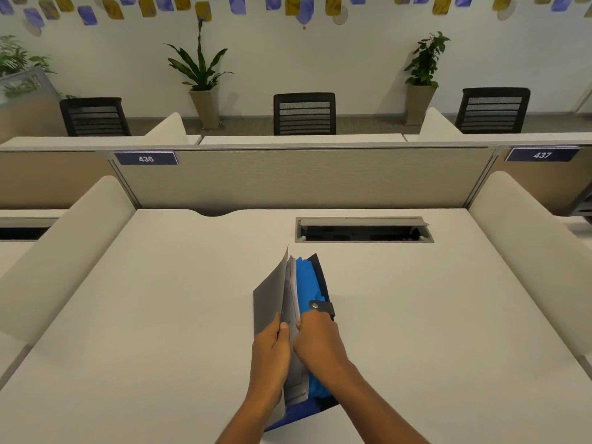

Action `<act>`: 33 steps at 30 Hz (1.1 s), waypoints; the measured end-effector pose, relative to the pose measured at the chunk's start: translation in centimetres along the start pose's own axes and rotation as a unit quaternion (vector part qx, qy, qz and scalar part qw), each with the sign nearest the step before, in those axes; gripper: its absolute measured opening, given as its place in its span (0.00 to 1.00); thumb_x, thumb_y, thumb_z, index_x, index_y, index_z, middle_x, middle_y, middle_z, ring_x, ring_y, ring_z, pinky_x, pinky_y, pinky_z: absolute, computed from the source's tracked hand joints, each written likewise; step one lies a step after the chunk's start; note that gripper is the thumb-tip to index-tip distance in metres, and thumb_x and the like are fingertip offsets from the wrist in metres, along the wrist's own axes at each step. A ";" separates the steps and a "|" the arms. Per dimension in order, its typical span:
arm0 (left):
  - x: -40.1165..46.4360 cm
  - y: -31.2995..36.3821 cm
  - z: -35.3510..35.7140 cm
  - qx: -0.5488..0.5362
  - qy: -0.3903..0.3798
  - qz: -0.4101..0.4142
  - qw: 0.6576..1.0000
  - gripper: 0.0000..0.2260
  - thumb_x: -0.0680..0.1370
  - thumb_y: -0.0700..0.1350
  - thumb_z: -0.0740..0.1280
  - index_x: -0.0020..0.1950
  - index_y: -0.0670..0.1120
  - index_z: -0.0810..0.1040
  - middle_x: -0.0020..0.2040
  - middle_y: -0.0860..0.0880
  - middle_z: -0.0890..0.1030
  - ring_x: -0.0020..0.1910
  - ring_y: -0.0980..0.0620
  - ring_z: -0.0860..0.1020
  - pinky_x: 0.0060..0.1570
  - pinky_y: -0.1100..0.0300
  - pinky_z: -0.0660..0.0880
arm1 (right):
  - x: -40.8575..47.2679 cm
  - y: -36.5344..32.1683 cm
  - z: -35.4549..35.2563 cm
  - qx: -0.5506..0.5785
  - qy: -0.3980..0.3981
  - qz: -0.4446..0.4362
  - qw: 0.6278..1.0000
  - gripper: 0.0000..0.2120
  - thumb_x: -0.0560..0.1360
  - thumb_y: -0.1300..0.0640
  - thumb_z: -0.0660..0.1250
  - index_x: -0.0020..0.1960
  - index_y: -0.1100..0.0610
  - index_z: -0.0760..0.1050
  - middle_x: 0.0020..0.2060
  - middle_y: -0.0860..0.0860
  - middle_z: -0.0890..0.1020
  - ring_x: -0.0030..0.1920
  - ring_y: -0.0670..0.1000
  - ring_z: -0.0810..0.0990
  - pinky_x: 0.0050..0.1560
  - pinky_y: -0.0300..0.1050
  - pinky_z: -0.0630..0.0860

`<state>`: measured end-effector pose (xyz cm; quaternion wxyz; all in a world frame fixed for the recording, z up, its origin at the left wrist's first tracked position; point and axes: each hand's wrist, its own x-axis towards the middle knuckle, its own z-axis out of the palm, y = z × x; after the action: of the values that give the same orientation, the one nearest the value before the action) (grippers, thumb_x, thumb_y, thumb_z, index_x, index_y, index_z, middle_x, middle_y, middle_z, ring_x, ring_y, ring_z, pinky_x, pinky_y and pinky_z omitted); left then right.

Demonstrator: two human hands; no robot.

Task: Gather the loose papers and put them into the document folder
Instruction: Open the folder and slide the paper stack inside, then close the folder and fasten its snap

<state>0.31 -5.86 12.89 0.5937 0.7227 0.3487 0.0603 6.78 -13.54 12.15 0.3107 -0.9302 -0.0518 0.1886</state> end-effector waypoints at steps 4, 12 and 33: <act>0.1 -0.2 0.6 0.026 0.003 0.013 1.000 0.19 0.86 0.51 0.60 0.74 0.46 0.77 0.67 0.45 0.83 0.65 0.45 0.81 0.69 0.48 0.78 | 0.1 0.8 0.1 -0.011 -0.012 -0.026 1.000 0.12 0.85 0.55 0.65 0.62 0.62 0.80 0.59 0.58 0.84 0.59 0.55 0.84 0.52 0.40 0.73; 0.3 -1.1 2.9 0.104 -0.032 0.051 0.993 0.18 0.86 0.48 0.61 0.75 0.46 0.75 0.51 0.60 0.80 0.49 0.59 0.81 0.52 0.66 0.80 | 0.4 4.2 -0.7 -0.006 0.057 -0.095 0.994 0.14 0.86 0.51 0.62 0.54 0.59 0.81 0.45 0.54 0.86 0.44 0.51 0.85 0.44 0.38 0.81; 3.0 -8.0 6.9 0.438 -0.160 0.089 0.880 0.30 0.82 0.50 0.68 0.82 0.47 0.62 0.85 0.45 0.60 0.77 0.46 0.72 0.72 0.56 0.72 | 3.7 14.2 1.0 0.110 0.095 -0.091 0.985 0.08 0.79 0.64 0.74 0.57 0.60 0.89 0.49 0.55 0.89 0.47 0.49 0.86 0.47 0.32 0.81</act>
<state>2.53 -9.33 2.71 0.2562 0.9369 0.1737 -0.1622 9.47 -23.52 1.75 0.4301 -0.8956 -0.0855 0.0752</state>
